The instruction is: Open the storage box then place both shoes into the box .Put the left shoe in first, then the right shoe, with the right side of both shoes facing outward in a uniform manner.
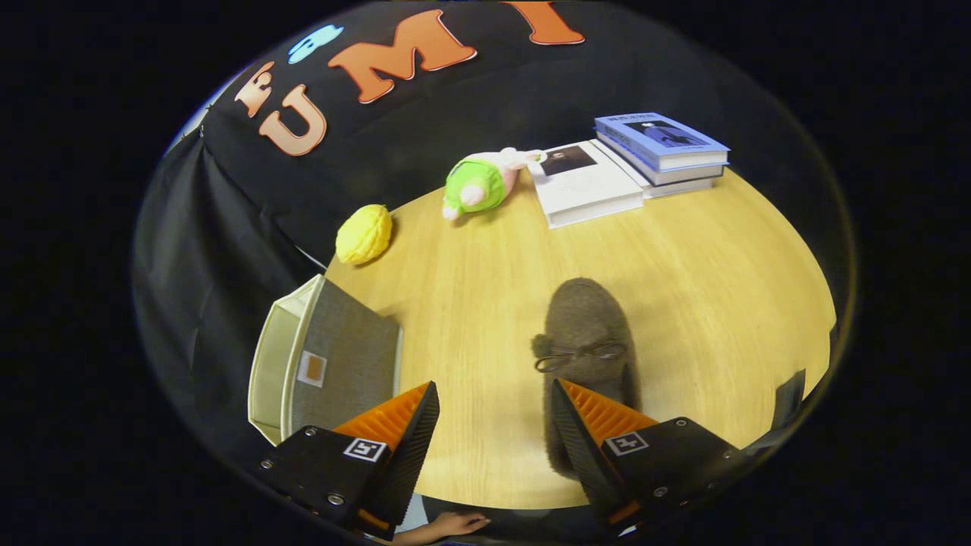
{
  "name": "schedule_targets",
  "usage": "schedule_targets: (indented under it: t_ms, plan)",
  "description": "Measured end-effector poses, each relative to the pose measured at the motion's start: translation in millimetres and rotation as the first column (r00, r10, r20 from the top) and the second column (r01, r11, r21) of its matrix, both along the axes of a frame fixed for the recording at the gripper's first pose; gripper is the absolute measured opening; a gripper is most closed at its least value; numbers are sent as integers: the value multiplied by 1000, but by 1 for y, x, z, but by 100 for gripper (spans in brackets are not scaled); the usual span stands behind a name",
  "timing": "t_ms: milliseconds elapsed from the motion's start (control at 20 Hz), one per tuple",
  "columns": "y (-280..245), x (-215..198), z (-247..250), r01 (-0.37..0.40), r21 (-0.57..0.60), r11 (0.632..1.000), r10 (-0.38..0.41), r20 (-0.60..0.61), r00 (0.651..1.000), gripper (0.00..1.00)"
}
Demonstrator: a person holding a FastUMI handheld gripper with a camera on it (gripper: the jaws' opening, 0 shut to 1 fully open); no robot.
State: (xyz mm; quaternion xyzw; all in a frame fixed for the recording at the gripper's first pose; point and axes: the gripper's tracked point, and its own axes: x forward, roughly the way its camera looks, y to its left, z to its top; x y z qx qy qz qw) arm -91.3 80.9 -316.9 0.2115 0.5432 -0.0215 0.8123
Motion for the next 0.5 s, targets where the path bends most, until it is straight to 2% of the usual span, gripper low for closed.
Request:
schedule_targets:
  t_ms: [200, 350, 500]
  plan:
    - [-30, -14, -13, -23, -87, 996, 23, -4, 1000, 89]
    - [-43, -23, -29, -38, -108, 993, 36, -27, 999, 89]
    - [-55, -28, -47, -52, -134, 990, 45, -59, 997, 81]
